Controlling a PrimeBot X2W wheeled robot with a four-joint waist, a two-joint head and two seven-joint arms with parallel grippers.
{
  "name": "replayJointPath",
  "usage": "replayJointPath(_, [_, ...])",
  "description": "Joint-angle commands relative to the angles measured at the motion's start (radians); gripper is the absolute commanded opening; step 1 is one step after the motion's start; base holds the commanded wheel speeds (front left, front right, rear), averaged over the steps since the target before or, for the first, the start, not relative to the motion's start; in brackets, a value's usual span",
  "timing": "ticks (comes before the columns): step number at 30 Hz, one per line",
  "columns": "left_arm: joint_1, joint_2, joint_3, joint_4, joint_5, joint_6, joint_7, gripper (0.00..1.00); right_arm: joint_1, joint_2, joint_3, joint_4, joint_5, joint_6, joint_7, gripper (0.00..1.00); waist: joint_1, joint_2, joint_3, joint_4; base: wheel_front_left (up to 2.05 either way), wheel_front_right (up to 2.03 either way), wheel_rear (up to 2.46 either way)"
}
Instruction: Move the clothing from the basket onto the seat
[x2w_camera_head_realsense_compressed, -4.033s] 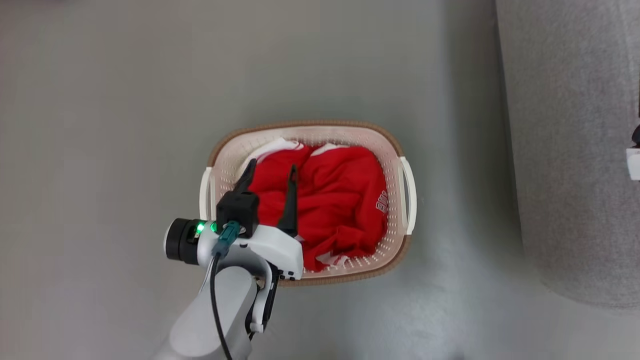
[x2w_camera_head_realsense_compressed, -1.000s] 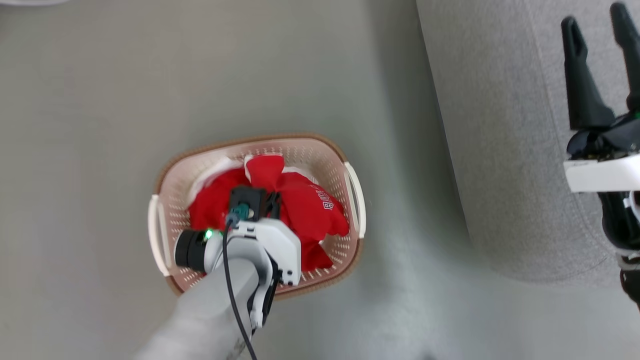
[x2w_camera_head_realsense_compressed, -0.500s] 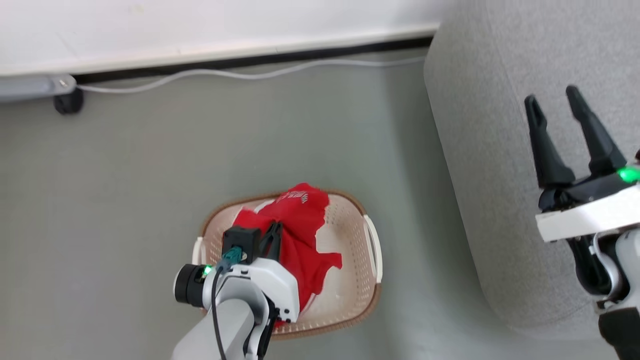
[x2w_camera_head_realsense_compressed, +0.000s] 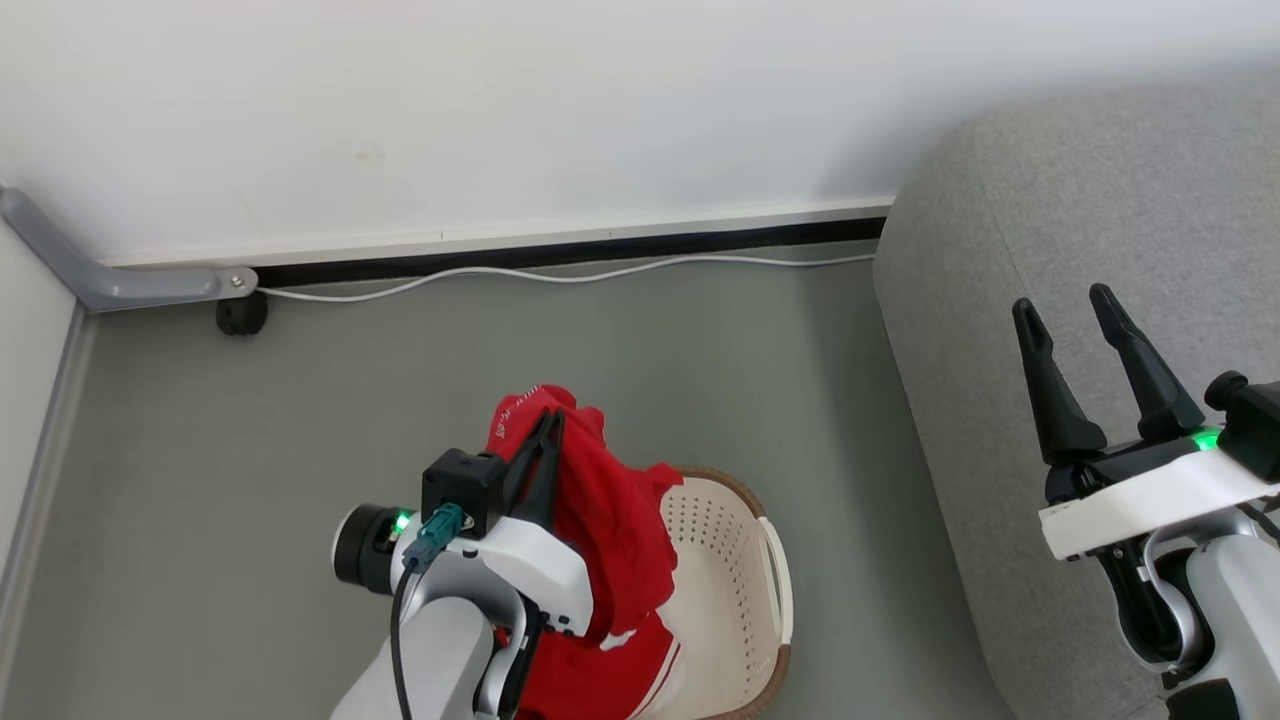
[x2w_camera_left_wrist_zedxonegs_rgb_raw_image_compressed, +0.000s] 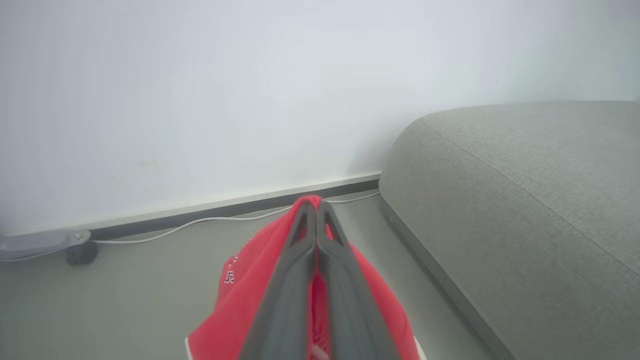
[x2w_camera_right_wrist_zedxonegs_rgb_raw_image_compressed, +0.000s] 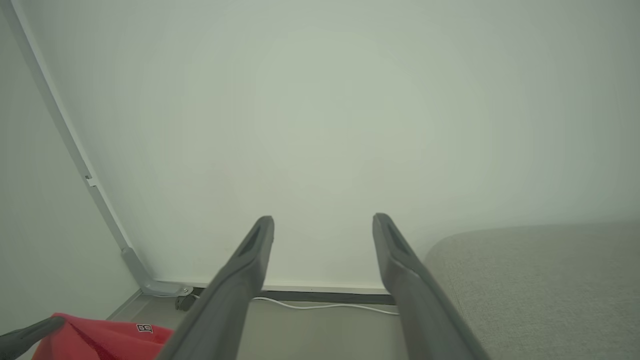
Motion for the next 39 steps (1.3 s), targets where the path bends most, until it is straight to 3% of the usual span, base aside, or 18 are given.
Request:
replayJointPath(1, [-0.028, 0.008, 0.045, -0.042, 0.025, -0.009, -0.010, 0.00, 0.008, -0.006, 0.010, -0.018, -0.013, 0.004, -0.006, 1.00, 0.0000, -0.0001, -0.010, 0.007, 0.00, 0.00, 0.00])
replayJointPath(14, [-0.170, 0.008, 0.085, -0.196, 0.130, -0.050, -0.010, 0.00, 0.012, -0.005, 0.016, -0.012, -0.023, 0.004, -0.006, 1.00, 0.0000, -0.0001, -0.009, 0.021, 0.00, 0.00, 0.00])
replayJointPath(28, [-0.281, 0.013, 0.090, -0.267, 0.169, -0.053, -0.010, 0.00, 0.008, -0.009, 0.031, -0.009, -0.013, 0.004, -0.006, 1.00, 0.0000, -0.0001, -0.003, 0.019, 0.00, 0.00, 0.00])
replayJointPath(39, [-0.271, 0.011, 0.078, -0.277, 0.163, -0.045, -0.010, 0.00, -0.063, -0.015, 0.229, -0.140, 0.042, 0.004, -0.006, 1.00, 0.0000, -0.0001, -0.003, 0.019, 0.00, 0.00, 0.00])
